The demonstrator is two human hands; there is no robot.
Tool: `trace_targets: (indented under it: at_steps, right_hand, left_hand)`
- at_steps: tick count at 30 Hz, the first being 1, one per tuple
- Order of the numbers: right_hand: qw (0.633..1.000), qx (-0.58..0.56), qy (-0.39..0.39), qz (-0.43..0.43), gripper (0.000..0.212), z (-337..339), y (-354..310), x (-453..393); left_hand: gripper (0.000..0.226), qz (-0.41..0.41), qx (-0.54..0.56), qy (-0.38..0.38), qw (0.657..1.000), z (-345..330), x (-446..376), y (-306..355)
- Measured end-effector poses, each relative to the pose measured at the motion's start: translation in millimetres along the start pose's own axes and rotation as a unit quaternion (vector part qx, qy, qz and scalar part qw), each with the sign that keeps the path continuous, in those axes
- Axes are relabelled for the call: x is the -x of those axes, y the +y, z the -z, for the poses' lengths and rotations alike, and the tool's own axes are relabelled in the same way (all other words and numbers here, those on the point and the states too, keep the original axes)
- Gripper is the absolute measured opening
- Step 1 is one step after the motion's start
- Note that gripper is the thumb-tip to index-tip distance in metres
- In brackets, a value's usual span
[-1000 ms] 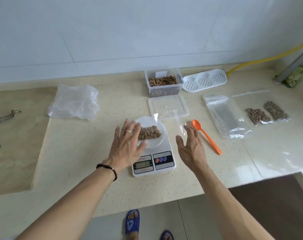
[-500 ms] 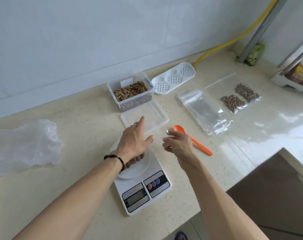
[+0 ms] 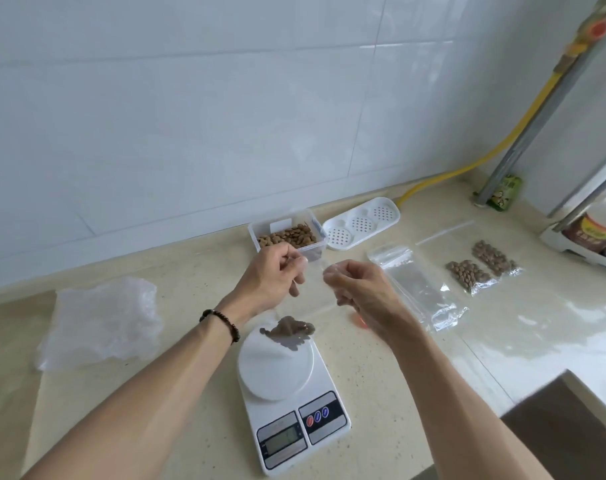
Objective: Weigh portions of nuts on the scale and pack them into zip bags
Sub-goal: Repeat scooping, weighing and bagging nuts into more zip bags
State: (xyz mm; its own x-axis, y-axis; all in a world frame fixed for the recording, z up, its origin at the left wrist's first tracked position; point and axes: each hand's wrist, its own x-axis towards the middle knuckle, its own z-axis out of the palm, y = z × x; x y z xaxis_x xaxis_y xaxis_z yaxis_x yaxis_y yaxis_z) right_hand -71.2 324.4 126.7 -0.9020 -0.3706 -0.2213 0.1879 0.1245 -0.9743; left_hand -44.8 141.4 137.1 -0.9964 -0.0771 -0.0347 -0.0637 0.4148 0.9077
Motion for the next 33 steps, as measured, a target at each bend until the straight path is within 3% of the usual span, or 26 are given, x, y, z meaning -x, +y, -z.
trace_targets:
  at_steps: [10, 17, 24, 30, 33]
  right_hand:
    - [0.969, 0.202, -0.073, 0.12, 0.028, 22, -53, 8]
    - [0.967, 0.173, -0.09, 0.162, 0.04, 54, -83, 17]
    - [0.942, 0.237, -0.065, 0.229, 0.027, 82, -90, 25]
    - [0.938, 0.251, -0.094, 0.221, 0.021, 103, -100, 28]
    - [0.957, 0.188, -0.083, 0.205, 0.023, 106, -104, 30]
  left_hand:
    - [0.01, 0.016, 0.007, 0.001, 1.0, 14, 31, 51]
    - [0.008, -0.02, 0.029, 0.105, 0.994, -13, 45, 90]
    - [0.015, -0.039, 0.013, 0.143, 0.989, -39, 47, 115]
    - [0.013, -0.03, 0.014, 0.088, 0.996, -44, 41, 135]
    - [0.016, -0.05, -0.025, 0.109, 0.993, -49, 36, 139]
